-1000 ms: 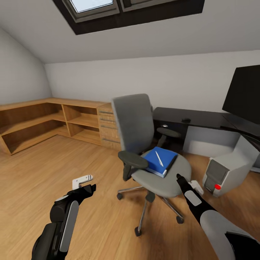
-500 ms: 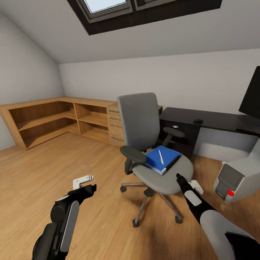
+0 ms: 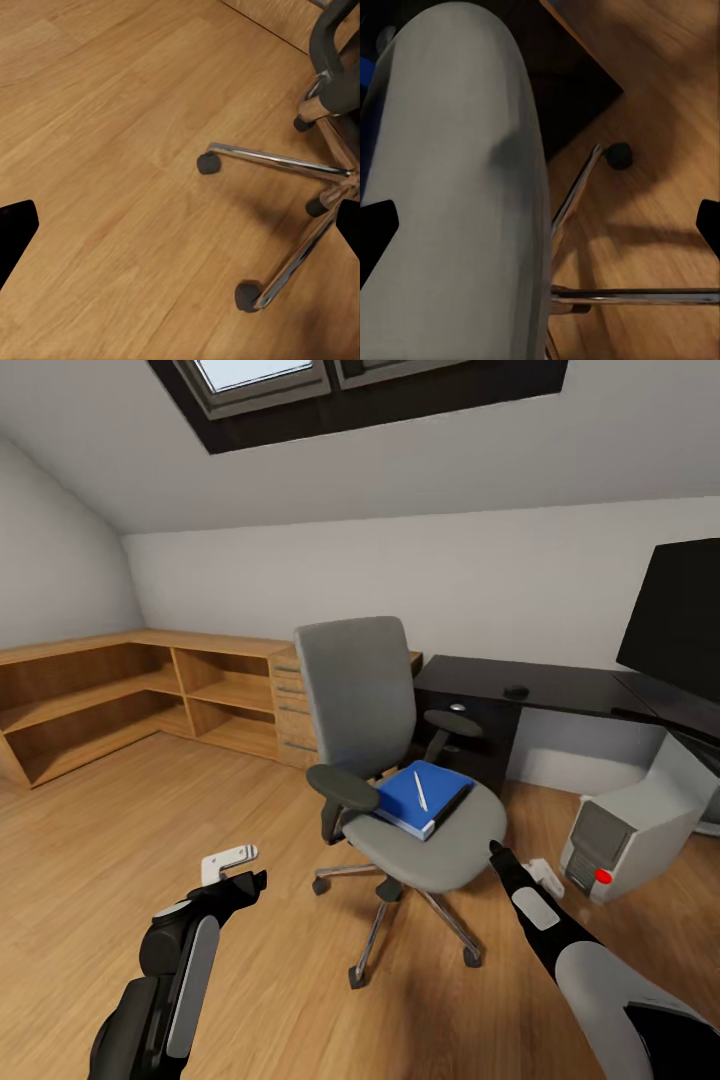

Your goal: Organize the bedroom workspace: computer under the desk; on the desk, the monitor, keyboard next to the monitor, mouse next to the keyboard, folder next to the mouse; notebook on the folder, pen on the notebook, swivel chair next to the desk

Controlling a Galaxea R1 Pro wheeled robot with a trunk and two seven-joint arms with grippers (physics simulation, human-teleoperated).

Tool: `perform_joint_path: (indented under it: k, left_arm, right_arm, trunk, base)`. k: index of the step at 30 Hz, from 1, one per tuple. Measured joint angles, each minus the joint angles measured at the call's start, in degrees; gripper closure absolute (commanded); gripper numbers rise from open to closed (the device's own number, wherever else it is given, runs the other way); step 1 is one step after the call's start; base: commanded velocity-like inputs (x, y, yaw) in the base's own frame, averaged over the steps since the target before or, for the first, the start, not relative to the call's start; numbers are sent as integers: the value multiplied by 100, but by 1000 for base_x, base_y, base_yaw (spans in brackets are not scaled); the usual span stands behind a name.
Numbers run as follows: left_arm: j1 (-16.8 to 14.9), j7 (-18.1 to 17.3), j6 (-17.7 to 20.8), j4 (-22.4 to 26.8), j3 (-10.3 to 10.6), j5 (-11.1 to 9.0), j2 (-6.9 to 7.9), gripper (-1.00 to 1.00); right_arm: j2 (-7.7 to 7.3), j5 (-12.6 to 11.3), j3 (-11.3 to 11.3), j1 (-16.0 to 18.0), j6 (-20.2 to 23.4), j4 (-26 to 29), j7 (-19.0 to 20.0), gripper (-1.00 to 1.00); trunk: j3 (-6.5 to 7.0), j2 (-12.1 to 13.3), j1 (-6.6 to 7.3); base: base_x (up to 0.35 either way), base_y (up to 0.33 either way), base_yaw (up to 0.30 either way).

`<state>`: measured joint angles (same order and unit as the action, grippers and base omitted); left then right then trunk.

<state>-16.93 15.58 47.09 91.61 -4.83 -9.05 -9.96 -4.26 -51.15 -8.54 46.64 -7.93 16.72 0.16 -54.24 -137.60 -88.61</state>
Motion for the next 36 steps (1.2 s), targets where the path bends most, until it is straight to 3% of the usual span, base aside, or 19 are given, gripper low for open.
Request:
perform_joint_path:
  k: [16, 36]
  left_arm:
    - [0, 8, -7, 0, -9, -1, 0, -100]
    - [0, 26, -9, 0, -21, -1, 0, -100]
  right_arm:
    - [-12, -1, -4, 0, 10, 7, -16, -100]
    - [-13, -2, -8, 0, 1, -22, -13, -100]
  trunk:
    - [0, 0, 1]
    - [0, 0, 3]
  base:
    - [9, 0, -3]
    - [189, 0, 0]
